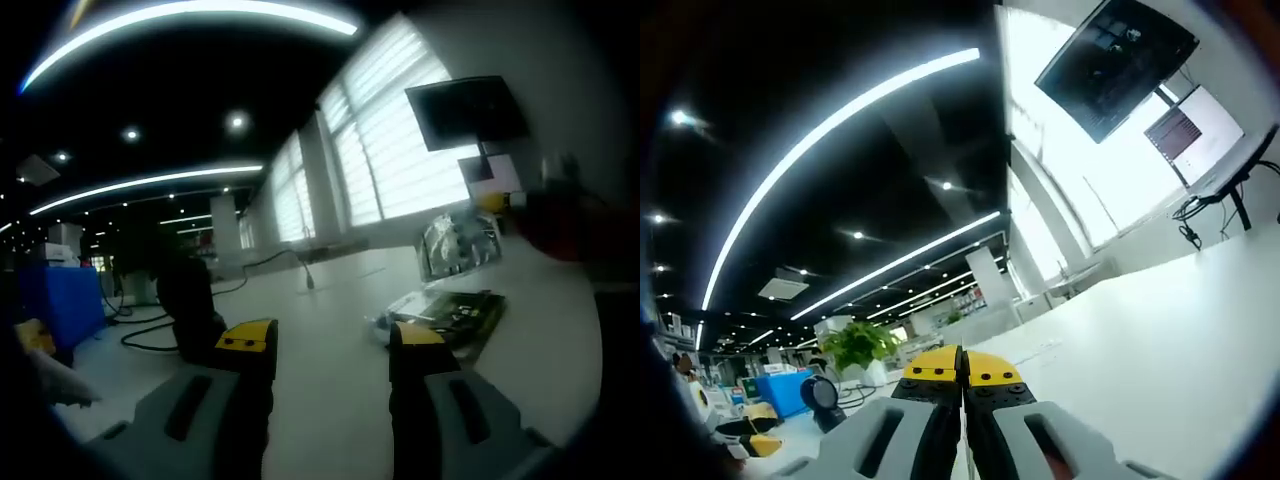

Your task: Clip sheet goods on table flip sheet goods clip sheet goods scan sheet goods put sheet goods back to table

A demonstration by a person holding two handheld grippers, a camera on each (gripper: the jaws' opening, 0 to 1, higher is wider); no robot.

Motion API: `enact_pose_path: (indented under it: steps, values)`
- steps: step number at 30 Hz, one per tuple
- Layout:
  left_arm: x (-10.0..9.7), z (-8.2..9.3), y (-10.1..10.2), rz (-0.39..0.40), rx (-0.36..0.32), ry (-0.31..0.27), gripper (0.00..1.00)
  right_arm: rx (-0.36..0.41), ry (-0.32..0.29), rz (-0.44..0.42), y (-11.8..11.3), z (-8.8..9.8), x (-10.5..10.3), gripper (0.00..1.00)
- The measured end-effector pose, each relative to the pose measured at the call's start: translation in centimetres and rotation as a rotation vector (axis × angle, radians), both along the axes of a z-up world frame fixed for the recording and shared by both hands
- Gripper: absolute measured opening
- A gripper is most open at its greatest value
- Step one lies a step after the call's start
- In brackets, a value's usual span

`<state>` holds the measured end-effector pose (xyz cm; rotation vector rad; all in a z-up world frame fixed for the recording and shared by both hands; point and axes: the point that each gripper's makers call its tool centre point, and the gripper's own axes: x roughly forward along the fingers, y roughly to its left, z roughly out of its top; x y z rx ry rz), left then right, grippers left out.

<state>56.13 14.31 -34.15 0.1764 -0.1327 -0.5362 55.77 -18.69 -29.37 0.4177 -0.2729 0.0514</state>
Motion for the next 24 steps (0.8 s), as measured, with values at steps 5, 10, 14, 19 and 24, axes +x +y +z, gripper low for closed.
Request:
enact_pose_path:
  steps: [5,10,14,19,24]
  values:
    - [0.1,0.0,0.1,0.003,0.001,-0.002,0.37,0.111,0.039,-0.029,-1.5,-1.5,0.3,0.0]
    - [0.1,-0.1,0.0,0.002,0.008,0.001,0.37,0.278,0.108,-0.023,-2.1,-3.4,0.3,0.0]
    - [0.2,-0.1,0.1,0.004,0.005,0.0,0.37,0.287,0.119,-0.09,-3.2,-4.0,0.3,0.0]
    - [0.0,-0.1,0.0,0.001,0.01,0.0,0.37,0.398,0.165,-0.113,-4.1,-5.4,0.0,0.0]
    - [0.0,-0.1,0.0,0.0,0.008,-0.001,0.37,0.464,0.207,-0.128,-4.8,-6.6,-0.1,0.0]
